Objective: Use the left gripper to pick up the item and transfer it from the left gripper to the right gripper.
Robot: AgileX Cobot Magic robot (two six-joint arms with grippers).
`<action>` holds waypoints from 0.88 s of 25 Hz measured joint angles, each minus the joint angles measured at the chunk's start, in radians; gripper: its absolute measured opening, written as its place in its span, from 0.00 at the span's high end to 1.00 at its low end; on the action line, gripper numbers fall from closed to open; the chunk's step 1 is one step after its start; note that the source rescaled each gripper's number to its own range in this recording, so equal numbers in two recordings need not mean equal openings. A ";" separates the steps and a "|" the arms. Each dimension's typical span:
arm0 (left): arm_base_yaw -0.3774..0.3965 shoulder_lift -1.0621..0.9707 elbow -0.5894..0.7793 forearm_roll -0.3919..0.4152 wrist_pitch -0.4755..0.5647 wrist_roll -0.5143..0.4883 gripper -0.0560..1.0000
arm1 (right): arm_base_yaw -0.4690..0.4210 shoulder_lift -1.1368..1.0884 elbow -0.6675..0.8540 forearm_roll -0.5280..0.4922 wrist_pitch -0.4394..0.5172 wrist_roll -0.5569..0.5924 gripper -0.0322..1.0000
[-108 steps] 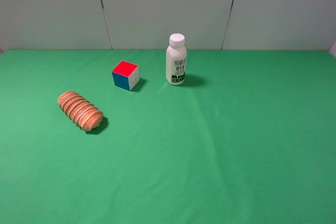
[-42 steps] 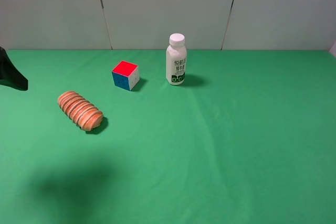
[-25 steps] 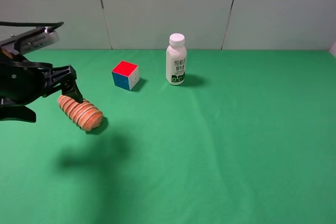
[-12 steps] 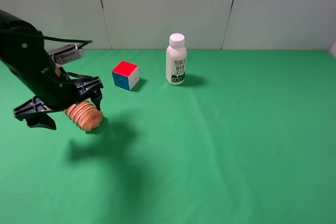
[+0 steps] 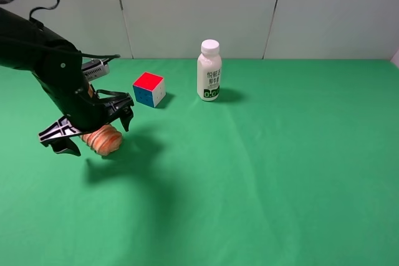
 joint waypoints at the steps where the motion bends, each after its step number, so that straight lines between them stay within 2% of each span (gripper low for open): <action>1: 0.000 0.010 -0.002 0.000 -0.005 -0.008 0.00 | 0.000 0.000 0.000 0.000 0.000 0.000 0.00; 7: 0.000 0.063 -0.020 0.000 -0.023 -0.023 0.00 | 0.000 0.000 0.000 0.000 0.000 0.000 0.00; 14: 0.000 0.094 -0.022 0.000 -0.039 -0.075 0.06 | 0.000 0.000 0.000 0.000 0.000 0.000 0.00; 18: 0.000 0.094 -0.022 0.027 -0.040 -0.091 0.12 | 0.000 0.000 0.000 0.000 0.000 0.000 0.00; 22: 0.000 0.094 -0.022 0.044 -0.040 -0.096 0.25 | 0.000 0.000 0.000 0.000 0.000 0.000 0.00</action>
